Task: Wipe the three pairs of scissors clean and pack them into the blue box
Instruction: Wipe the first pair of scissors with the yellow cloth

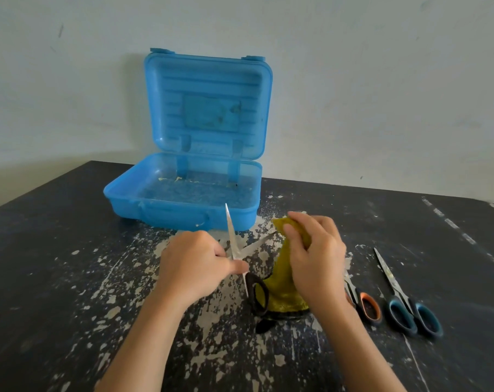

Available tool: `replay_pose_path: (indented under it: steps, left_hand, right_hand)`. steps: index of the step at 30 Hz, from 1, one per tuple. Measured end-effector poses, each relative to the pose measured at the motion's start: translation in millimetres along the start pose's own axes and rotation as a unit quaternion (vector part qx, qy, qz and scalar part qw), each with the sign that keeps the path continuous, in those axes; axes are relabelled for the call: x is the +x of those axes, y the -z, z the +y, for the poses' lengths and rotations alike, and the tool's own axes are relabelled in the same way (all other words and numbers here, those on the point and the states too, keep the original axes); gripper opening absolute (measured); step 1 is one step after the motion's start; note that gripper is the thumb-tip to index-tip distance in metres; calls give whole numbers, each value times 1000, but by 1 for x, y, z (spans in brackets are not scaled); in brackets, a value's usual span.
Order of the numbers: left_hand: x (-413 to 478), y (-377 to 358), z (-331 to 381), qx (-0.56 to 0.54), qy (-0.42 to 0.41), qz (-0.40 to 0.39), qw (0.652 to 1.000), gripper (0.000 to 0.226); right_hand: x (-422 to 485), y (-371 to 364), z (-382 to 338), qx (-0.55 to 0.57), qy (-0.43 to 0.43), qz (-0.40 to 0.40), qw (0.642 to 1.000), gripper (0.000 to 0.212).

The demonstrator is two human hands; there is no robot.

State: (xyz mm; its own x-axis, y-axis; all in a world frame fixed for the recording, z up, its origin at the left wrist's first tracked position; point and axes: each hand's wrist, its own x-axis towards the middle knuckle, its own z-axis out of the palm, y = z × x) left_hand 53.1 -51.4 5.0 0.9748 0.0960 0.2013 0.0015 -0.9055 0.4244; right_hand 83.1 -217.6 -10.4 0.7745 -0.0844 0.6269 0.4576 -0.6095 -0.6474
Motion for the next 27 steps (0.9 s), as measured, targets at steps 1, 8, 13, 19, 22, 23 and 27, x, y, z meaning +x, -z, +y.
replay_pose_path:
  steps: [1,8,13,19,22,23,27]
  left_hand:
    - [0,-2,2,-1,-2,1,1000,64]
    - [4,-11,-1,-6,34,7,999,60]
    - [6,-16,-3,-34,46,1,998,65]
    - [6,-15,-5,-37,53,-2,998,61]
    - [7,-14,-7,-49,83,-7,995,60]
    - [8,-14,-8,-59,93,-6,994,56]
    - [8,-15,-8,-88,113,-11,990,48]
  right_hand:
    - [-3,-4,-5,2,19,-32,999,27]
    - [-12,-8,-6,13,59,-183,981,23]
    - [-3,5,-2,28,19,-125,992,20]
    - [-15,-10,-7,5,74,-205,976,22]
    - [-8,-1,-3,-18,57,-274,960,18]
    - [-5,3,0,-16,43,-267,963,19]
    - [-6,1,-5,24,18,-162,986,17]
